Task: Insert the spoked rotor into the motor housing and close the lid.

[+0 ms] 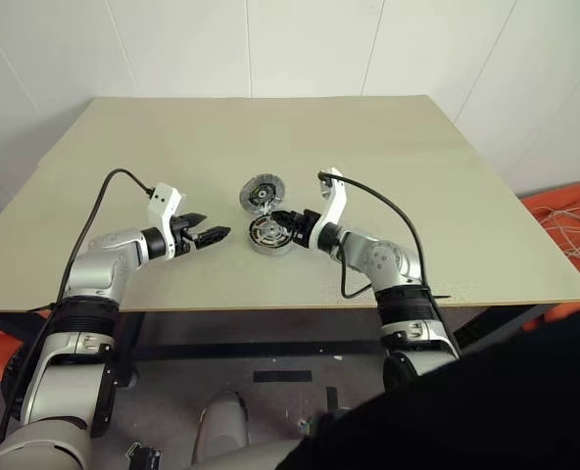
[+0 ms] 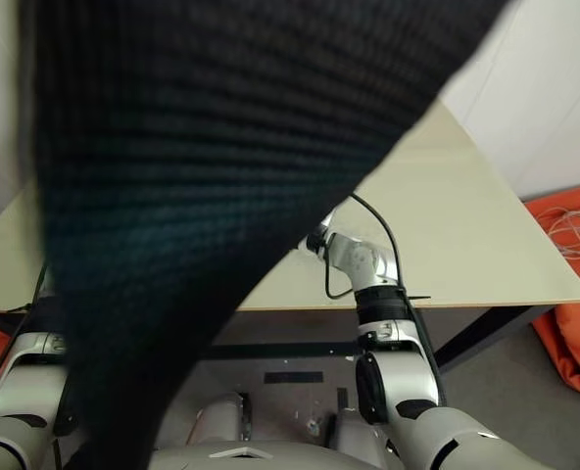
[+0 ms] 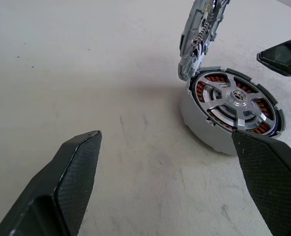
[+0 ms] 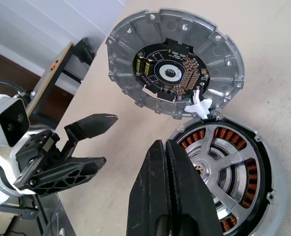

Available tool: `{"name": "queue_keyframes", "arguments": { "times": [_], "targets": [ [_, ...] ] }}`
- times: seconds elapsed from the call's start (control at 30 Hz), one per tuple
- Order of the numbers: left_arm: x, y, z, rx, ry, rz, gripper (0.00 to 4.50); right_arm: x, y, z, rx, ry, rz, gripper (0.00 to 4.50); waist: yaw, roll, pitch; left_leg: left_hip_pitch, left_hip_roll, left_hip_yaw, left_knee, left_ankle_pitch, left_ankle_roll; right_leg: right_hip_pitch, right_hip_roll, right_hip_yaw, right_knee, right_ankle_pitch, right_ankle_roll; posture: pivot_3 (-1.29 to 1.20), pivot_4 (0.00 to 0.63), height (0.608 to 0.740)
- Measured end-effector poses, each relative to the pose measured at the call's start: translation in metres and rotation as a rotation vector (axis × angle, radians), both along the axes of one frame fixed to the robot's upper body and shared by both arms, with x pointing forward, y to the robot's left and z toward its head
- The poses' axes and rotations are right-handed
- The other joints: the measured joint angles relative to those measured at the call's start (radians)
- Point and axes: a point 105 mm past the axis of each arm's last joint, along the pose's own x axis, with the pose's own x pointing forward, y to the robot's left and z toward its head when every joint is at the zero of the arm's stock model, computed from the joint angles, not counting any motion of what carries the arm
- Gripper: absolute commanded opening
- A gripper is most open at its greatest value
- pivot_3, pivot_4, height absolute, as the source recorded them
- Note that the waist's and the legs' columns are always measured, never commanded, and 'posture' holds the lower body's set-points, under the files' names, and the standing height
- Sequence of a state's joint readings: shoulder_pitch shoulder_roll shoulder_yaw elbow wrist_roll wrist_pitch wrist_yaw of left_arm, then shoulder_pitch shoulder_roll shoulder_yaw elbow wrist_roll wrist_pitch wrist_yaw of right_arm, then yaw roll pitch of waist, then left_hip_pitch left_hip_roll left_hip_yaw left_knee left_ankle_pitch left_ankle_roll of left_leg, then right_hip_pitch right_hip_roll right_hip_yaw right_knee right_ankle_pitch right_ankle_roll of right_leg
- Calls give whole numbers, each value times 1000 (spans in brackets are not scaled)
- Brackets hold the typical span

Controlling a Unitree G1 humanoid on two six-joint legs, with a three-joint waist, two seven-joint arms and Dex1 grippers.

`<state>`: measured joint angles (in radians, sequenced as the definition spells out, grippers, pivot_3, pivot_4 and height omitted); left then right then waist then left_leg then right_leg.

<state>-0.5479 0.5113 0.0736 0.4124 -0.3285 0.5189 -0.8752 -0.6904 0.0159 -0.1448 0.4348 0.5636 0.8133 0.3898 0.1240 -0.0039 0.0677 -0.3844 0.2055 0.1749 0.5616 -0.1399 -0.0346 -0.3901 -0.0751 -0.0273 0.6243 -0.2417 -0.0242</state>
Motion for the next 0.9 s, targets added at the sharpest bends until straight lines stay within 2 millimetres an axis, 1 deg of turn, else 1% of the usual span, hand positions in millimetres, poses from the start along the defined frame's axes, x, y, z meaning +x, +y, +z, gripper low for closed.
{"name": "queue_keyframes", "arguments": {
  "times": [0.1, 0.13, 0.33, 0.4, 0.47, 0.6, 0.67, 0.73, 0.83, 0.9],
  "targets": [
    [0, 0, 0, 2, -2, 3, 4500, -3, 1, -18, -18, 59, -6, 41, 0, 0, 0, 0, 0, 0, 0, 0, 0, 0, 0, 0, 0, 0, 0, 0, 0, 740],
    [0, 0, 0, 2, -3, 4, 4500, -3, 1, -20, -13, 59, -11, 41, 0, 0, 0, 0, 0, 0, 0, 0, 0, 0, 0, 0, 0, 0, 0, 0, 0, 740],
    [1, 1, 1, 4, -8, 6, 4500, -2, -1, -20, -21, 49, -22, 41, 1, 0, 0, 2, 0, 0, 0, 0, 0, 2, 0, 0, 0, 0, 0, 0, 0, 740],
    [1, 0, 1, 4, -9, 6, 4500, -1, -5, -19, -32, 36, -30, 41, 2, 0, 0, 2, 0, 0, 0, 0, 0, 2, 0, 0, 0, 0, 0, 0, 0, 740],
    [1, 0, 0, 4, -10, 7, 4500, 0, -12, -14, -46, 4, -37, 41, 2, 0, 0, 1, 0, 0, 0, 0, 0, 1, 0, 0, 0, 0, 0, 0, 0, 740],
    [2, -2, 1, -2, -14, 2, 4500, 0, -18, 19, -70, -151, -17, 41, 1, 0, 0, 1, 0, 0, 0, 0, 0, 1, 0, 0, 0, 0, 0, 0, 0, 740],
    [2, -4, 2, -4, -16, -2, 4500, 1, -22, 27, -105, -200, -18, 41, 1, 0, 0, 1, 0, 0, 0, 0, 0, 1, 0, 0, 0, 0, 0, 0, 0, 740],
    [2, -4, 2, -5, -16, -2, 4500, 4, -29, 26, -161, -223, -33, 41, 1, 0, 0, 1, 0, 0, 0, 0, 0, 1, 0, 0, 0, 0, 0, 0, 0, 740],
    [2, -4, 2, -5, -16, -2, 4500, 9, -52, 24, -281, -265, -74, 41, 3, 0, 0, 1, 0, 0, 0, 0, 0, 1, 0, 0, 0, 0, 0, 0, 0, 740],
    [2, -3, 1, -4, -15, -2, 4500, 10, -61, 21, -336, -286, -79, 41, 3, 0, 0, 1, 0, 0, 0, 0, 0, 1, 0, 0, 0, 0, 0, 0, 0, 740]
  ]
}}
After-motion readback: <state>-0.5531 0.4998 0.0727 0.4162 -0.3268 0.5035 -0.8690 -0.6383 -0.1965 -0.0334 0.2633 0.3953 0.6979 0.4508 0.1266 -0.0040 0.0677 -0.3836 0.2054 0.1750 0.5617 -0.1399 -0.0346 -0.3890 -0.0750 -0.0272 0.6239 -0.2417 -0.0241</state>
